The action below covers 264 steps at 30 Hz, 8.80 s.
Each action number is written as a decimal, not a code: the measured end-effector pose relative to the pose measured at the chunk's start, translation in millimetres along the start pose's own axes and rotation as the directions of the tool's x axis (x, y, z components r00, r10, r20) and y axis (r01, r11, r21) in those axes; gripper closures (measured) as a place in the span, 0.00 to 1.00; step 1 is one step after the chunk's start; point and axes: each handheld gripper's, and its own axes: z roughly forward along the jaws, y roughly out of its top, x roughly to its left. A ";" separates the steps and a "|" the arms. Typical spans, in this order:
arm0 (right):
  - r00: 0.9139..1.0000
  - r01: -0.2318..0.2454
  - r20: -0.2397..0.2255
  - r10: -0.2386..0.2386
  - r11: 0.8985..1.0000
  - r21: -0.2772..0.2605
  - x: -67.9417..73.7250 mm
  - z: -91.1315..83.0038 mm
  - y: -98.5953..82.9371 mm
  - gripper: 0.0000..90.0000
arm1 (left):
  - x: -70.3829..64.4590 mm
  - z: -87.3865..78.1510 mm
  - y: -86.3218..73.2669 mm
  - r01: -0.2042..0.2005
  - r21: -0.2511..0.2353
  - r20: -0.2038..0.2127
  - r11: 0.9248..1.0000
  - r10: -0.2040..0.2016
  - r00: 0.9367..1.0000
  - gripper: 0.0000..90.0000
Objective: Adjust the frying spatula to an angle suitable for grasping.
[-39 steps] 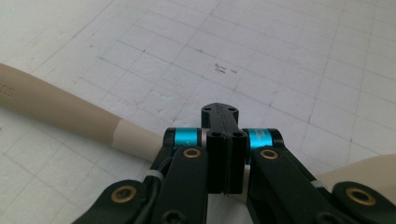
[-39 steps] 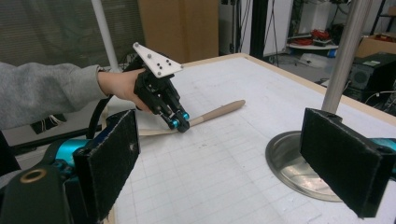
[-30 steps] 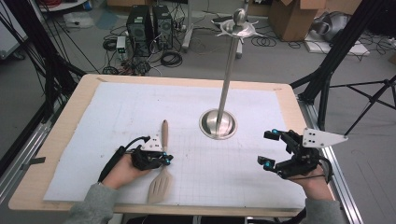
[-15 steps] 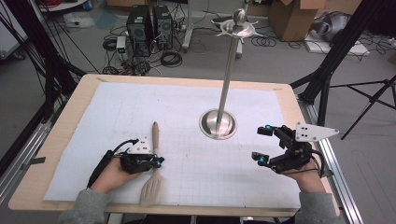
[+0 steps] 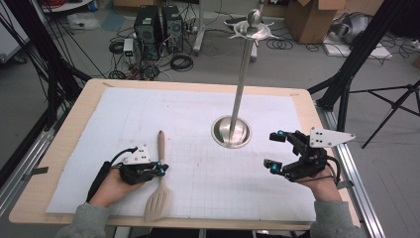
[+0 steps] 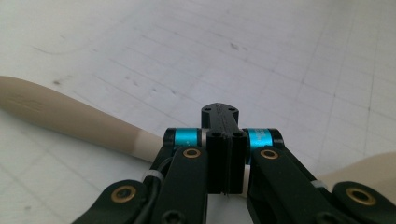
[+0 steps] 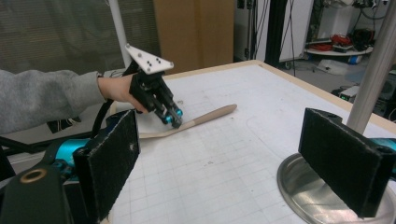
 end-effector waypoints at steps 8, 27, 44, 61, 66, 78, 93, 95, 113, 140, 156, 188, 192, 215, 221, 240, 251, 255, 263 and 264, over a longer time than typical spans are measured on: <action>1.000 0.003 0.009 -0.003 1.000 0.018 4.8 -4.0 -1.1 0.13 | 23.1 -9.2 -7.1 0.054 0.001 -0.110 0.999 -0.054 0.993 0.99; 0.998 -0.014 0.059 0.012 1.000 0.022 12.3 -22.5 -9.9 0.13 | 47.8 -0.9 -12.6 0.112 0.031 -0.119 0.993 -0.108 0.987 0.99; 0.996 -0.023 0.086 0.020 0.999 0.031 18.4 -33.5 -13.7 0.13 | 44.8 17.4 2.1 0.017 0.061 -0.085 0.998 -0.011 0.996 0.99; 0.990 -0.032 0.141 0.028 0.999 0.025 28.0 -54.7 -19.4 0.13 | 43.6 42.5 16.4 -0.004 0.050 -0.046 0.999 0.006 0.999 1.00; 0.988 -0.031 0.150 0.027 0.999 0.028 29.9 -58.1 -20.9 0.13 | 41.1 49.8 21.2 -0.011 0.053 -0.036 0.999 0.013 0.999 1.00; 0.986 -0.043 0.165 0.037 0.998 0.035 32.7 -62.8 -23.7 0.13 | 33.5 62.1 29.1 -0.036 0.060 -0.011 0.998 0.037 0.999 0.99; 0.985 -0.047 0.170 0.041 0.998 0.033 33.2 -65.2 -25.3 0.13 | 32.9 66.6 29.1 -0.038 0.083 -0.010 0.996 0.039 0.999 0.99; 0.985 -0.048 0.170 0.042 0.998 0.032 32.8 -65.1 -25.6 0.13 | 32.6 65.4 29.7 -0.030 0.076 -0.016 0.997 0.032 0.999 0.99; 0.992 -0.038 0.122 0.033 0.999 0.038 23.3 -47.7 -20.8 0.13 | 6.3 47.3 40.7 -0.067 0.060 0.054 0.996 0.064 0.997 0.99; 0.997 -0.025 0.069 0.022 0.999 0.043 15.8 -28.6 -15.6 0.13 | -7.7 44.3 24.0 -0.109 0.151 0.102 0.983 0.094 0.990 0.99; 0.998 -0.026 0.053 0.023 0.998 0.052 12.2 -22.0 -15.2 0.13 | -9.6 39.9 20.5 -0.138 0.161 0.107 0.977 0.121 0.987 1.00; 0.999 -0.026 0.020 0.025 0.998 0.052 5.9 -8.5 -12.3 0.13 | 9.3 4.0 -3.1 -0.086 0.092 0.082 0.992 0.078 0.994 0.99; 0.999 -0.023 0.027 0.022 0.999 0.046 6.2 -10.9 -12.2 0.13 | 18.9 -2.8 0.1 -0.020 0.037 0.019 0.999 0.020 1.000 1.00; 0.994 -0.045 0.107 0.039 0.998 0.053 22.8 -42.4 -21.7 0.13 | 51.0 24.2 8.4 0.036 0.074 -0.074 0.997 -0.031 0.997 0.99; 0.991 -0.053 0.124 0.046 0.997 0.053 24.9 -48.0 -24.4 0.13 | 48.9 34.7 13.1 0.012 0.132 -0.065 0.991 -0.003 0.998 0.99; 0.991 -0.051 0.127 0.045 0.998 0.047 28.6 -52.8 -25.0 0.13 | 43.4 45.5 21.6 0.003 0.136 -0.048 0.991 0.004 0.999 0.99; 0.990 -0.056 0.134 0.049 0.997 0.047 30.0 -55.8 -25.9 0.13 | 40.5 51.2 23.7 -0.001 0.127 -0.043 0.992 0.007 0.999 0.99; 0.989 -0.054 0.137 0.048 0.998 0.043 30.2 -56.7 -26.0 0.13 | 38.7 53.9 24.5 -0.015 0.123 -0.031 0.992 0.019 0.999 0.99; 0.989 -0.052 0.140 0.045 0.998 0.044 30.7 -58.3 -26.3 0.13 | 31.7 61.3 30.7 -0.057 0.141 0.007 0.988 0.057 0.998 0.99; 0.989 -0.053 0.140 0.046 0.998 0.044 30.8 -58.4 -26.3 0.13 | 30.6 62.7 31.4 -0.066 0.141 0.009 0.988 0.066 0.998 0.99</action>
